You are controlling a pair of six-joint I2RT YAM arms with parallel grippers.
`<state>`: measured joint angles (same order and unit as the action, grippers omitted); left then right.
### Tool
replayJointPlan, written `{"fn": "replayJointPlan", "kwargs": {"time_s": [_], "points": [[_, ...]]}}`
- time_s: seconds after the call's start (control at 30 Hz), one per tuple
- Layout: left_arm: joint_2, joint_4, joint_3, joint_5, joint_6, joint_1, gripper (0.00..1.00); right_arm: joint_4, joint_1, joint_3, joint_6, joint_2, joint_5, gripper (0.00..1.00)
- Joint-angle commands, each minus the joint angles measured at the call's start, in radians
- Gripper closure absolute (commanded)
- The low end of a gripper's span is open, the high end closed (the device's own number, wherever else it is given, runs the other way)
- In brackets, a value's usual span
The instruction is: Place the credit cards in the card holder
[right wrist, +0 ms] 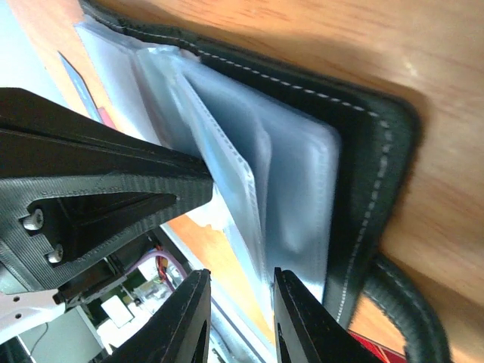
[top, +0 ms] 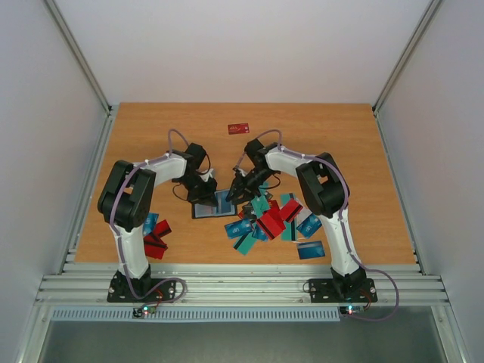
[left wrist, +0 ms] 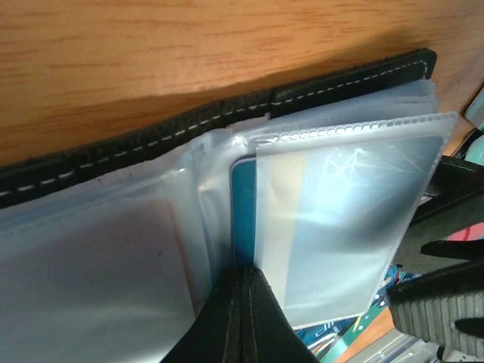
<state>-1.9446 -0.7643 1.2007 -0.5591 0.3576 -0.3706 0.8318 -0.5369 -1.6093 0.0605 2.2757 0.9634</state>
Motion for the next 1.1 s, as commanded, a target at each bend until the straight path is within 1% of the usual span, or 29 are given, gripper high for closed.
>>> {"fn": "replayJointPlan", "kwargs": {"time_s": [0.0,0.27,0.4,0.77,1.07], "points": [[-0.059,0.038,0.005,0.024,-0.016,-0.011,1.00,0.019,-0.020,-0.047,0.014,0.017,0.003,0.75],[-0.052,0.033,0.009,0.025,-0.016,-0.011,1.00,0.028,-0.023,-0.057,0.016,0.025,-0.002,0.77],[-0.020,0.014,0.020,0.031,-0.008,-0.011,0.99,0.033,-0.022,-0.060,0.016,0.024,-0.003,0.78],[0.119,-0.058,0.040,0.061,0.023,-0.008,0.87,0.040,-0.029,-0.076,0.004,0.025,-0.006,0.78],[0.239,-0.108,0.018,0.097,0.021,0.025,0.75,0.048,-0.043,-0.079,-0.010,0.027,-0.031,0.78]]}}
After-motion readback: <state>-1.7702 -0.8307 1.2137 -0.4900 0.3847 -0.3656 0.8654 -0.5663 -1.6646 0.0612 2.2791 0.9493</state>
